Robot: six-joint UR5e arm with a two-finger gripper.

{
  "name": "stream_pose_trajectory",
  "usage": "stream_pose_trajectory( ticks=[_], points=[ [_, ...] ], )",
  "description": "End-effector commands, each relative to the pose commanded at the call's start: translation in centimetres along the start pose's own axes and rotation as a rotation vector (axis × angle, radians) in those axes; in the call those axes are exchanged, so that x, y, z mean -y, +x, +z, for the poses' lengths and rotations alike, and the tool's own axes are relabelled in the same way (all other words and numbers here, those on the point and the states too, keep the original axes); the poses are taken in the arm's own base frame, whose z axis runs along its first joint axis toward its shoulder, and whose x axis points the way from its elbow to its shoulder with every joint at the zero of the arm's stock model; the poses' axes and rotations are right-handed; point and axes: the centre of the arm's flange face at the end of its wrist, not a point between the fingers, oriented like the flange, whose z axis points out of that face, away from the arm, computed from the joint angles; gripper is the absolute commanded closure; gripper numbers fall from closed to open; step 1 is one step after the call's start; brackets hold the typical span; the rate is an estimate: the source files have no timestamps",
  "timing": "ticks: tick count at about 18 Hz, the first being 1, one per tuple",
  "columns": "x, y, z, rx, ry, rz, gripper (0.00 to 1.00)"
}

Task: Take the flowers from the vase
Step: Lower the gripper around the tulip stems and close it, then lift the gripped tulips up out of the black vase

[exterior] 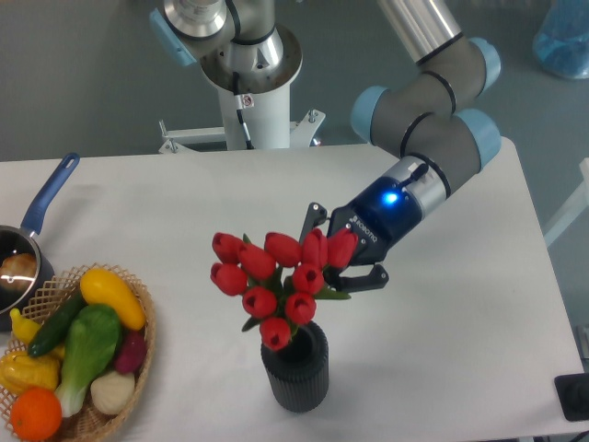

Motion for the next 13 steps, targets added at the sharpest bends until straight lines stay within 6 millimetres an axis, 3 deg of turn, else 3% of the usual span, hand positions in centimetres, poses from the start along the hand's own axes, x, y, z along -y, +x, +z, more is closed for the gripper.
stream_pose_trajectory(
  ticks=[9,13],
  points=[
    [1.6,-0.8,-1.0,0.014,0.007,0.035,1.0],
    [3.2,-1.8,-1.7,0.015,0.028,0.044,1.0]
  ],
)
